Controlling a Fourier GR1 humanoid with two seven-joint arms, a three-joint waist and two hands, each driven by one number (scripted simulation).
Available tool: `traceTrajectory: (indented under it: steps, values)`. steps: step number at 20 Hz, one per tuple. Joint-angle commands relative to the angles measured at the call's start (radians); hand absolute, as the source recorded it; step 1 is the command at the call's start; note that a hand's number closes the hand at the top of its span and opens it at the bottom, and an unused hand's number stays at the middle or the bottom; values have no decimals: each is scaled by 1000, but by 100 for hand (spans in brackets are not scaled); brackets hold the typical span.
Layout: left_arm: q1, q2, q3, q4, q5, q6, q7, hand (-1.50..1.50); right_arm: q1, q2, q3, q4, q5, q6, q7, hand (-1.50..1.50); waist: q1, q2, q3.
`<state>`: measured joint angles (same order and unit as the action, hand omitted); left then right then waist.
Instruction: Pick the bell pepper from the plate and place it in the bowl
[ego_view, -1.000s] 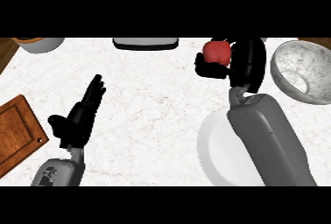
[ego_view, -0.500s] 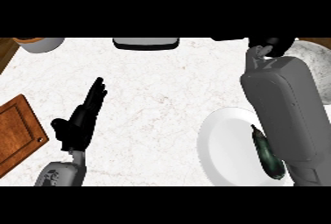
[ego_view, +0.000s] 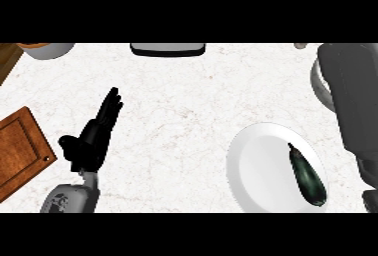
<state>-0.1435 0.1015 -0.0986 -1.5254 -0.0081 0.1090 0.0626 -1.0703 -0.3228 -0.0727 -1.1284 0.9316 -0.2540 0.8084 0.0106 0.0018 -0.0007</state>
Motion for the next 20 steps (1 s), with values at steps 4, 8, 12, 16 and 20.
traceTrajectory:
  steps: [4, 8, 12, 16, 20]
  values:
    - [-3, 11, 13, -24, 13, -18, 17, 0, 10, -129, -10, 214, 80, 45, -52, 150, 11, 5, 0]
    - [-3, 4, 9, -30, 0, -11, 25, 0, 69, -190, -50, 303, 70, -22, -184, 150, 6, 4, 1]
    - [-7, 2, 2, -29, -4, -25, 36, 0, 66, -244, -116, 404, 37, -56, -253, 150, 6, 4, 1]
    - [27, -3, 13, -44, -7, -12, 14, 0, 120, -272, -144, 496, 33, -122, -333, 150, 6, 4, 1]
    - [-23, -21, 2, -54, -11, -7, 55, 0, 128, -287, -190, 647, 15, -208, -427, 150, 14, 8, 2]
